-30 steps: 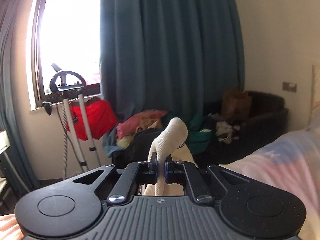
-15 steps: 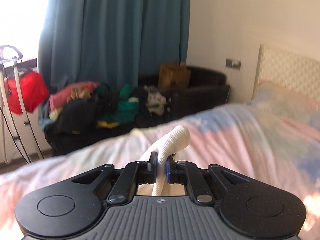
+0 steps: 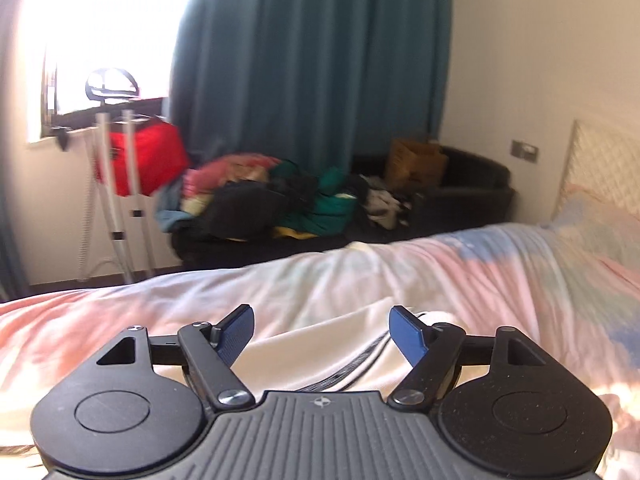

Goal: Fold clothes

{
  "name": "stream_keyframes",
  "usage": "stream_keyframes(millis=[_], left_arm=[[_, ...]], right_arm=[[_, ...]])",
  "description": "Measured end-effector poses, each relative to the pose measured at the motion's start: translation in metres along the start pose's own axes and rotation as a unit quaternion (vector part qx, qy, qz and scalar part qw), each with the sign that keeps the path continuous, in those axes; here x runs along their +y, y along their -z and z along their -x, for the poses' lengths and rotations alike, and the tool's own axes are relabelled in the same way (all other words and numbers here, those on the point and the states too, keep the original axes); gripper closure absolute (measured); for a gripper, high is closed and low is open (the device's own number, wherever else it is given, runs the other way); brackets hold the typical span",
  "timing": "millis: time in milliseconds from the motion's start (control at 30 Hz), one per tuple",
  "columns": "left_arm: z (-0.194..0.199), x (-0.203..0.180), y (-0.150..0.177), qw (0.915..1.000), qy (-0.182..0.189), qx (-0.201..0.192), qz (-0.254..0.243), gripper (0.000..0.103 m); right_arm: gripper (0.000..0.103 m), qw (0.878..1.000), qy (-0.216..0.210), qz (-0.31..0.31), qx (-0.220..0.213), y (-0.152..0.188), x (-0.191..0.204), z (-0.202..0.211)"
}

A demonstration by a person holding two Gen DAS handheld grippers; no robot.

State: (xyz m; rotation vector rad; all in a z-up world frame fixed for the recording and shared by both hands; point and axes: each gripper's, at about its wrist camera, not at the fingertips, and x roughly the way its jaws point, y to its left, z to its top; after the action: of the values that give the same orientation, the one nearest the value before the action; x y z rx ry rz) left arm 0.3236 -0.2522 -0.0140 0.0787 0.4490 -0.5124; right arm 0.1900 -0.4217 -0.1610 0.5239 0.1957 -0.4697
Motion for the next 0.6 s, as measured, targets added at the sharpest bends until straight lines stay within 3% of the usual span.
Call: stream_keyframes(millis=[133,233,367,600], left_arm=[[0.099,0.039,0.029,0.9981,-0.053,-0.016,0.028,0.020],[0.152,0.058,0.068,0.9962,-0.086,-0.006,0.013,0.017],[0.194,0.079,0.111,0.9911,-0.130,0.021,0.020,0.017],[0.245,0.092,0.143,0.9880,-0.146,-0.019,0.046,0.016]], right_arm=[[0.024,1.000,-0.010,0.018,-0.014,-0.006,0.007,0.011],[0.024,0.999,-0.020,0.034,-0.010,-0.009,0.012,0.019],[0.024,0.997,-0.037,0.064,-0.007,-0.010,0.023,0.038],[0.024,0.983,-0.088,0.159,-0.014,-0.001,0.051,0.084]])
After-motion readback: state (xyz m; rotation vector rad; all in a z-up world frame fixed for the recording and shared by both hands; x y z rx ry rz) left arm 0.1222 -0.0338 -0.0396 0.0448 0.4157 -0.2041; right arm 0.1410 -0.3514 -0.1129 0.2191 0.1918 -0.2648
